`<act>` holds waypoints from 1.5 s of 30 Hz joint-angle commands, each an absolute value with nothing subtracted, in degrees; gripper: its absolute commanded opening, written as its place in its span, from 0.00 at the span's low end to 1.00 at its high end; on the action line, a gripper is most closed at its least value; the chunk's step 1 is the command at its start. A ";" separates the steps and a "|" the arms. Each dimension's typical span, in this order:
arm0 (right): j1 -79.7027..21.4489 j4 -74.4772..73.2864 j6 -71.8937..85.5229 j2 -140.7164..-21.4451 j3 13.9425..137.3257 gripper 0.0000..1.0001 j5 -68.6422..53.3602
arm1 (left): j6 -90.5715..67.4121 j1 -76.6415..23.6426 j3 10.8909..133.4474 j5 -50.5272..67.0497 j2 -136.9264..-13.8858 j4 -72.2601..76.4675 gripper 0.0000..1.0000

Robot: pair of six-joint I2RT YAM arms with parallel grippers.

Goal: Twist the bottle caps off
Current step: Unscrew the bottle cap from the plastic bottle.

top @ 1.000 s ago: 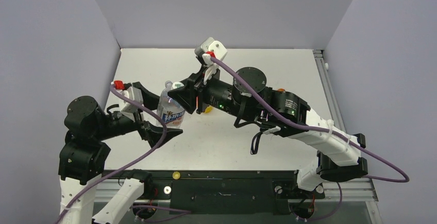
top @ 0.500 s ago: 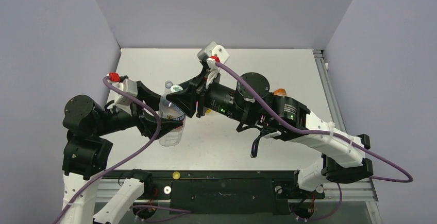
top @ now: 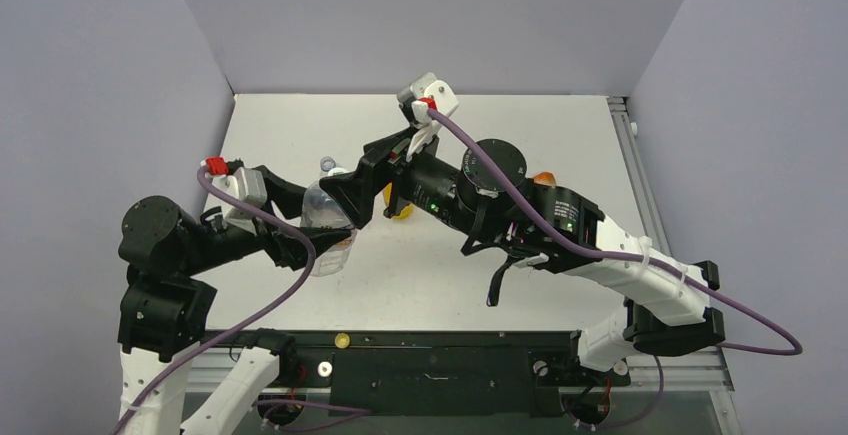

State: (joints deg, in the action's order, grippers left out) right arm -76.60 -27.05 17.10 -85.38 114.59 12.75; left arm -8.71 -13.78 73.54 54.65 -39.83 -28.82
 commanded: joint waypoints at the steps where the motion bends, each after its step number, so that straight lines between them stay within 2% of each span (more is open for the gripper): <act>1: -76.94 -28.61 19.21 -86.79 119.88 0.78 17.88 | -1.98 -13.89 72.47 50.23 -38.49 -30.91 0.11; 7: -77.08 -31.53 19.73 -90.08 124.01 0.72 17.70 | 1.08 -13.97 72.85 49.67 -38.52 -33.11 0.09; 16: -76.94 -31.18 19.65 -89.19 123.11 0.42 18.14 | 1.54 -13.93 72.04 47.82 -38.71 -32.65 0.03; 18: -76.86 -30.70 19.84 -88.22 122.08 0.39 18.66 | 1.68 -13.91 71.84 46.98 -38.53 -32.52 0.02; 21: -76.61 -29.81 20.65 -87.00 120.42 0.41 18.91 | 2.05 -13.91 71.12 45.40 -37.94 -31.92 0.00; 25: -76.53 -29.71 21.59 -87.40 120.73 0.57 18.50 | 2.58 -13.89 70.98 43.59 -37.55 -31.81 0.00; 31: -76.61 -31.10 22.62 -89.58 122.61 0.61 15.99 | 3.02 -13.89 71.22 42.58 -37.53 -32.50 0.00; 40: -76.63 -31.39 24.02 -91.67 123.31 0.57 14.15 | 1.42 -13.89 71.14 42.45 -37.45 -31.30 0.00; 45: -76.51 -31.66 24.05 -92.76 123.86 0.47 13.56 | -0.47 -13.89 71.75 43.04 -37.55 -30.42 0.00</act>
